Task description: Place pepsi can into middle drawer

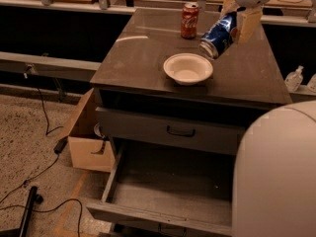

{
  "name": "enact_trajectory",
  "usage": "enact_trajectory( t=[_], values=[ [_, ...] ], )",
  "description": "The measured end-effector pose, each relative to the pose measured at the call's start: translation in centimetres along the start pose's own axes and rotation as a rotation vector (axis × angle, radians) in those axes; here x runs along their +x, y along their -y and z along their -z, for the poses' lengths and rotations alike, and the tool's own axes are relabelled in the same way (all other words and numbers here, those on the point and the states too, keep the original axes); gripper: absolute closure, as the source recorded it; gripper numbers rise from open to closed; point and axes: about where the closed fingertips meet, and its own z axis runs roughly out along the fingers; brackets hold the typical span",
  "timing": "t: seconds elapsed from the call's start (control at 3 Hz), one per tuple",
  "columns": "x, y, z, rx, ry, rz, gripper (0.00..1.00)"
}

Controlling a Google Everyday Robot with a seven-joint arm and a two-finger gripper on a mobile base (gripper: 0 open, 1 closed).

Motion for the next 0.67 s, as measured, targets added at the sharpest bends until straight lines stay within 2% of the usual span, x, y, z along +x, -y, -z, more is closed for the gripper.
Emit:
enact_trajectory(
  t=[0.33,0.67],
  values=[
    [-0.3,-2.9,4.0,0.111,0.098,-0.104,1.00],
    [-2.9,-5.7,8.0,0.271,0.228,-0.119,1.00]
  ],
)
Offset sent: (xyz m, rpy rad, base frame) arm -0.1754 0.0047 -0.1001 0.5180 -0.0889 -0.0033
